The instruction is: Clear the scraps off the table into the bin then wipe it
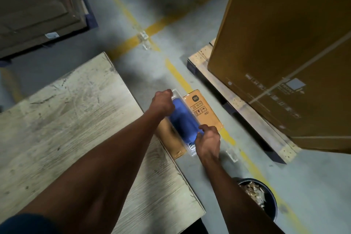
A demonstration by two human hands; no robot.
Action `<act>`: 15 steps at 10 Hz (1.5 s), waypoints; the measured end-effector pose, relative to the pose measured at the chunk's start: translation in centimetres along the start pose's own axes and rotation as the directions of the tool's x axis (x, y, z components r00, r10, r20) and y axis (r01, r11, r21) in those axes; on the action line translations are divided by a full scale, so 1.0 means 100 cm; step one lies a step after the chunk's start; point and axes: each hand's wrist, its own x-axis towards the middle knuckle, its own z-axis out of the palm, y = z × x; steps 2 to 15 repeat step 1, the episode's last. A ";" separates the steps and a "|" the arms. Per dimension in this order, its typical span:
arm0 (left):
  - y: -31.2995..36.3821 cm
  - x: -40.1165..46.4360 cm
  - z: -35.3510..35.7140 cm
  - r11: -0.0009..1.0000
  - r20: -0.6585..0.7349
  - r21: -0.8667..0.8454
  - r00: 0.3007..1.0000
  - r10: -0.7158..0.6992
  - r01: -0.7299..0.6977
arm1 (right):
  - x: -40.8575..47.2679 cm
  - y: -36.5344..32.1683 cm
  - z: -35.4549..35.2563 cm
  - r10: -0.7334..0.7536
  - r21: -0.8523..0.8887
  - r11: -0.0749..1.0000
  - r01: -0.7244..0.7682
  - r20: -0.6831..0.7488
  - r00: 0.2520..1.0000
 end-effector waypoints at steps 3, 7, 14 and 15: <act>-0.005 -0.015 -0.014 0.998 -0.015 -0.048 0.999 0.050 -0.050 | -0.006 -0.016 -0.008 -0.019 0.061 0.998 0.020 -0.017 1.000; -0.005 -0.015 -0.014 0.998 -0.015 -0.048 0.999 0.050 -0.050 | -0.006 -0.016 -0.008 -0.019 0.061 0.998 0.020 -0.017 1.000; -0.005 -0.015 -0.014 0.998 -0.015 -0.048 0.999 0.050 -0.050 | -0.006 -0.016 -0.008 -0.019 0.061 0.998 0.020 -0.017 1.000; -0.005 -0.015 -0.014 0.998 -0.015 -0.048 0.999 0.050 -0.050 | -0.006 -0.016 -0.008 -0.019 0.061 0.998 0.020 -0.017 1.000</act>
